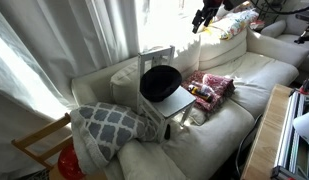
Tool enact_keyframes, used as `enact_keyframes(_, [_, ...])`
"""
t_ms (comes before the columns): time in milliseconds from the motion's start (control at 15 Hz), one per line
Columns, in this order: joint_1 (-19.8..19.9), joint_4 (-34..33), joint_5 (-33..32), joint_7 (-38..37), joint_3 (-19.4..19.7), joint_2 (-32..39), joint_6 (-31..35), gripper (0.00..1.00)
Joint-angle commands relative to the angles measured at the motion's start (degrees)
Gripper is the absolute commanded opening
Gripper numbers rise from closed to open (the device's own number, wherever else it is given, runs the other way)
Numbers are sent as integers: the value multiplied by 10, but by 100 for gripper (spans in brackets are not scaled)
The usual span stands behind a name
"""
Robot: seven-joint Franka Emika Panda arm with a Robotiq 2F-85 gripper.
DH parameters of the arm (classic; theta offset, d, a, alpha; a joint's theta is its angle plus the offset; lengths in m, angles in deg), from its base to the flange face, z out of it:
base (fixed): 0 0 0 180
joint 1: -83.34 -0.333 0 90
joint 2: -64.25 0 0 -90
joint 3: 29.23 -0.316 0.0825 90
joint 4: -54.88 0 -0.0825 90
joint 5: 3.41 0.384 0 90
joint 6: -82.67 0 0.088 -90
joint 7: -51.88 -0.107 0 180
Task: Put the grey towel in the black hat and put the red towel
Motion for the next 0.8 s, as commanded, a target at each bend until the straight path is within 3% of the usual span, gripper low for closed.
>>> enact_keyframes(0, [-14,-77,12,5,18,106,60,100])
enact_keyframes(67, [-16,-92,20,8,21,126,76,100])
enact_keyframes(133, [-18,-53,6,3,22,75,54,100])
enact_keyframes(600, [-22,-66,6,2,27,86,59,100])
enact_keyframes(733, [-14,-103,-10,-76,37,125,62,100])
